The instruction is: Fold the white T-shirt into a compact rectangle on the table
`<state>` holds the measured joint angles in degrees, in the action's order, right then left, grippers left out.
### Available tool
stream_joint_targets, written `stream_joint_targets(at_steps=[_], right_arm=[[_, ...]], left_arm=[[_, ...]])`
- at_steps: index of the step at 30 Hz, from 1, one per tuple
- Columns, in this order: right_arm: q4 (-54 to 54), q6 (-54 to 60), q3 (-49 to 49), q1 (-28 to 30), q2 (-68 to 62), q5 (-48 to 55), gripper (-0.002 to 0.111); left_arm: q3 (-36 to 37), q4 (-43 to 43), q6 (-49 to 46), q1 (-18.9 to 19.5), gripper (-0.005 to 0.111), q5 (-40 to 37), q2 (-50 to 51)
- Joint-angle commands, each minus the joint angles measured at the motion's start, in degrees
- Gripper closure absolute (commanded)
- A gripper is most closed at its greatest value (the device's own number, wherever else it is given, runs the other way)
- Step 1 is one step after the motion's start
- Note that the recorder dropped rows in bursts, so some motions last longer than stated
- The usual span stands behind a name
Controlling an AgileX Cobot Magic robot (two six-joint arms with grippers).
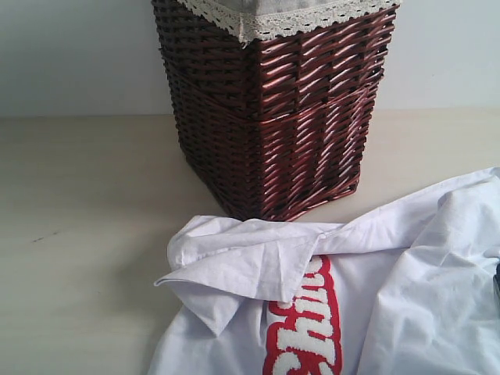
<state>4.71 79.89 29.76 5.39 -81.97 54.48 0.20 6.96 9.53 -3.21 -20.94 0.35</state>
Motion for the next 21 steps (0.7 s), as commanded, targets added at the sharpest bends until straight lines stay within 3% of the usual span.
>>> stream_joint_targets(at_steps=[1,8,10,21], right_arm=[[-0.44,-0.6,0.34,-0.04,-2.53,-0.88,0.063],[-0.59,-0.7,0.34,-0.04,-4.6,-2.88,0.102],[-0.59,-1.3,0.34,-0.04,-4.6,-3.97,0.108],[5.22,-3.55,5.13,-0.04,-0.43,-17.25,0.108]], left_arm=[[-0.2,0.08,-0.16,-0.02,0.107,0.39,-0.35],[-0.2,0.08,-0.16,-0.02,0.107,0.39,-0.35],[-0.2,0.08,-0.16,-0.02,0.107,0.39,-0.35],[-0.2,0.08,-0.16,-0.02,0.107,0.39,-0.35]])
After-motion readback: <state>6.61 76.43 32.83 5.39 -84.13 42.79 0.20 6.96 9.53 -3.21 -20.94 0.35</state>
